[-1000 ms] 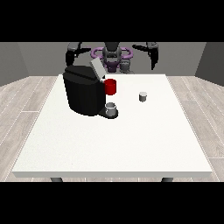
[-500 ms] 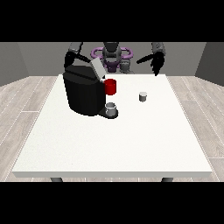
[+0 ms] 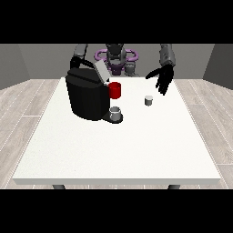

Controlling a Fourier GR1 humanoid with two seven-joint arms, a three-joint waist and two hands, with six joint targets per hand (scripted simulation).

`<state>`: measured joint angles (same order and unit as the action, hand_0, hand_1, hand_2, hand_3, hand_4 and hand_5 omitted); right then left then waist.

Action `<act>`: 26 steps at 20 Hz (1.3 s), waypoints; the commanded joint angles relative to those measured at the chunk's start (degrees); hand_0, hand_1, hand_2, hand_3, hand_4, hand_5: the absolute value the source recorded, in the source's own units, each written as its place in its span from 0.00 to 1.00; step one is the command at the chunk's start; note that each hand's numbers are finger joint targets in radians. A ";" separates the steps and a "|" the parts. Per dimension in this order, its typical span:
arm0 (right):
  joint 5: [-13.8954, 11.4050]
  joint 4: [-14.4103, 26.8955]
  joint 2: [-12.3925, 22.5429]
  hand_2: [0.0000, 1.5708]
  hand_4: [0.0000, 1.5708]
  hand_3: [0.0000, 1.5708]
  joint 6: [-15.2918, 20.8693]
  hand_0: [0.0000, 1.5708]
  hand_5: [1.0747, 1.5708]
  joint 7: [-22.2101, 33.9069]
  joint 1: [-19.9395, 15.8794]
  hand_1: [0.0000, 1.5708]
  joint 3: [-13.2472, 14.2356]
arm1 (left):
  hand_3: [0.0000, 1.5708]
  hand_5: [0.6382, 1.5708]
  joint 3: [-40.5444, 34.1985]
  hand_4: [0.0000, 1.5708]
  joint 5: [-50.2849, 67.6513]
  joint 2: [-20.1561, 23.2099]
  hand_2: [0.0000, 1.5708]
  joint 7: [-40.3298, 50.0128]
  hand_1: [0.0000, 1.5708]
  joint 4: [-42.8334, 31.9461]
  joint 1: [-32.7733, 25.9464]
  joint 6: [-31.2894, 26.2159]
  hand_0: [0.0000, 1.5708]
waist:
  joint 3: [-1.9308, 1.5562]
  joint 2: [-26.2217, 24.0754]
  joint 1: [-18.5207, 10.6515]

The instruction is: Insert the coffee pod into the coffee machine and close the lid

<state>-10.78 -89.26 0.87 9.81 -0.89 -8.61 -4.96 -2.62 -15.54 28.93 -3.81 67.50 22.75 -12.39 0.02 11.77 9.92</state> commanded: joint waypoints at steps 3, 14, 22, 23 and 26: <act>0.61 -0.57 3.27 0.00 0.00 0.00 -2.71 0.00 1.00 4.64 -3.89 0.00 2.08 | 0.00 1.00 0.76 0.00 -4.49 0.07 0.00 -2.80 0.00 -9.44 3.61 0.53 0.00 | 0.00 3.32 1.57; 1.58 6.60 -0.01 0.00 0.00 0.00 -1.03 0.00 1.00 1.57 -5.59 0.00 1.88 | 0.42 1.00 3.50 0.00 -15.50 -3.58 0.62 -8.48 0.60 -18.63 8.71 10.11 0.60 | -0.01 3.16 -0.90; -0.17 7.78 -0.82 0.00 0.00 0.00 0.04 0.00 1.00 0.44 -5.98 0.00 -0.83 | 0.54 1.00 6.10 0.26 -23.53 -1.72 0.65 -9.51 0.59 -24.02 13.13 14.23 0.59 | -0.01 6.28 1.58; 0.59 9.59 -0.30 0.00 0.00 0.00 -0.61 0.00 1.00 1.97 -8.22 0.00 1.26 | 0.51 1.00 8.23 0.23 -25.50 -2.41 0.61 -8.41 0.52 -23.08 12.97 13.58 0.52 | -0.02 4.65 -0.03; 2.56 10.79 -0.83 0.00 0.00 0.00 0.35 0.00 1.00 -0.46 -7.02 0.00 -0.41 | 0.56 1.00 9.71 0.22 -27.75 -1.83 0.65 -6.68 0.56 -24.87 14.10 10.73 0.56 | -0.04 3.89 0.14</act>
<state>-9.58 -79.53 0.61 9.13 -0.01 -16.02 -4.14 5.55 -40.12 26.12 -11.10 45.14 35.49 -0.25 0.00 15.92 9.95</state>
